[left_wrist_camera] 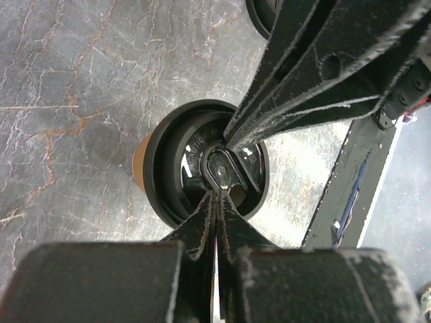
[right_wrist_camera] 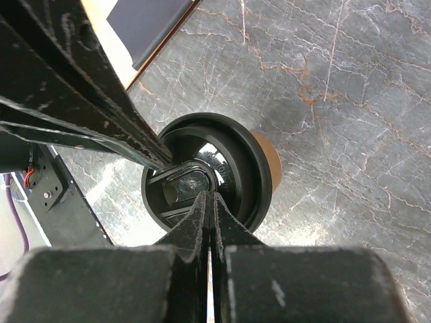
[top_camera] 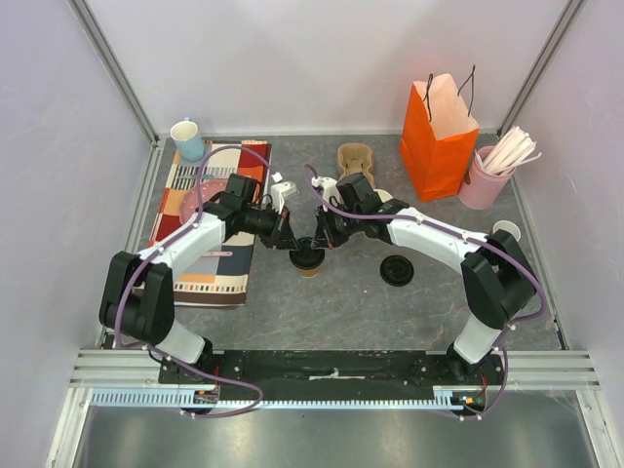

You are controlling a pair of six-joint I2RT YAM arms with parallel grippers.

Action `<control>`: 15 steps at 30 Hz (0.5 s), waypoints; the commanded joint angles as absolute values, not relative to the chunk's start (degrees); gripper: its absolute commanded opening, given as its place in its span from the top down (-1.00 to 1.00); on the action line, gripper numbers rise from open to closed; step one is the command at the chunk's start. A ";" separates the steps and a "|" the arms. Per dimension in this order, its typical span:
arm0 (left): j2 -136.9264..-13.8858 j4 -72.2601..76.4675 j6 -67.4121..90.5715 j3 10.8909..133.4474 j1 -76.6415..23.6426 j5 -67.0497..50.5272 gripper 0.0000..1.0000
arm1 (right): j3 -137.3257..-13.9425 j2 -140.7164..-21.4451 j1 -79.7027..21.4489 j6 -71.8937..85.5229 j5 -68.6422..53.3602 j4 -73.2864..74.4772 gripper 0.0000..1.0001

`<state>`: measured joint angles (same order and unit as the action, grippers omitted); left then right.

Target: Pack the takeout coffee

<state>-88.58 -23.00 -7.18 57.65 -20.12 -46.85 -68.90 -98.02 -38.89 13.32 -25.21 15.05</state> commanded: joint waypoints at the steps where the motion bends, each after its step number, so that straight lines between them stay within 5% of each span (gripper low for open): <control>1: -83.59 -24.26 -9.40 57.83 -20.39 -46.22 0.95 | -70.83 -97.56 -38.76 12.65 -25.83 18.01 1.00; 8: -83.31 -24.61 -7.21 61.96 -20.39 -47.11 0.95 | -79.18 -96.24 -38.94 12.92 -26.72 19.69 1.00; 15: -89.64 -21.27 -7.29 58.36 -20.39 -42.46 0.95 | -73.57 -99.40 -38.93 13.01 -24.71 18.73 1.00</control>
<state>-85.84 -23.00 -7.33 59.94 -20.14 -45.04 -76.79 -98.08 -38.87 13.30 -25.82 18.85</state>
